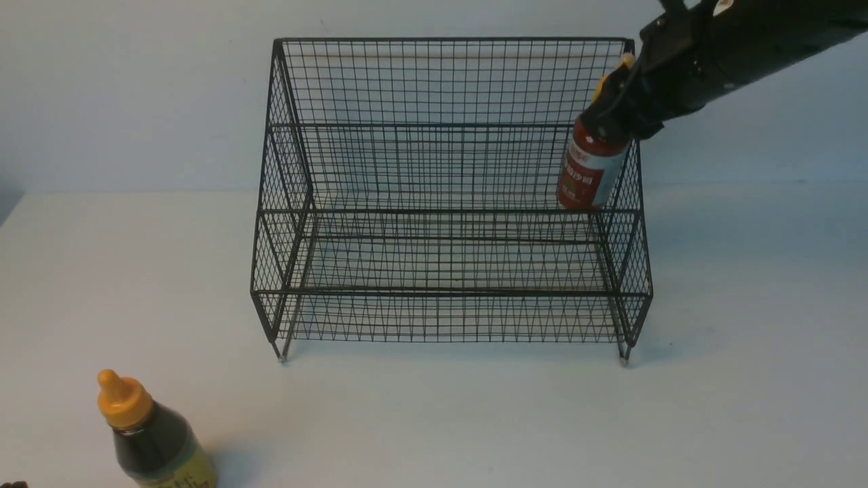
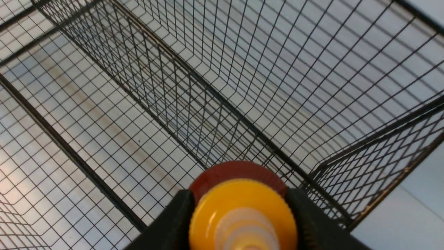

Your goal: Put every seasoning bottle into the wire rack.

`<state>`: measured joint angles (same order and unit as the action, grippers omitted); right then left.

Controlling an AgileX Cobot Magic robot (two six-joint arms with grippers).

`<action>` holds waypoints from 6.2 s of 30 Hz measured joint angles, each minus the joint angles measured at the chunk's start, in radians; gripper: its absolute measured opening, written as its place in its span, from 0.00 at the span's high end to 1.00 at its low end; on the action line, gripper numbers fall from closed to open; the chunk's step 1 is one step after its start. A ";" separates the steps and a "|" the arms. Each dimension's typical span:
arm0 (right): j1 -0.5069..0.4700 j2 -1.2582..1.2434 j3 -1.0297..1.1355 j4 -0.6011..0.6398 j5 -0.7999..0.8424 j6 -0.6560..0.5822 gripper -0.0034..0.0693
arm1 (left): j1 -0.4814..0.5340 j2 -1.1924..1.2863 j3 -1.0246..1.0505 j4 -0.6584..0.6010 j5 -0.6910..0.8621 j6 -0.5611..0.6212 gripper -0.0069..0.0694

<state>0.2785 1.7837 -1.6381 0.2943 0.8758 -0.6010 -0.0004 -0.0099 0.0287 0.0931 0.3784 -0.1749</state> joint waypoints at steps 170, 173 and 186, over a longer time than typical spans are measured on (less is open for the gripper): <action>0.007 -1.046 0.514 -0.214 0.401 0.453 0.97 | -0.680 2.035 -2.157 -0.241 0.594 0.223 0.02; 0.007 -1.197 0.539 -0.215 0.397 0.500 0.97 | -0.680 1.931 -2.159 -0.214 0.609 0.228 0.04; 0.007 -1.628 1.347 -0.152 -0.695 0.382 0.97 | -0.680 1.806 -2.164 -0.191 0.640 0.229 0.44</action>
<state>0.2857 0.1560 -0.2916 0.1419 0.1804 -0.2191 -0.6806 1.7962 -2.1353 -0.0977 1.0188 0.0539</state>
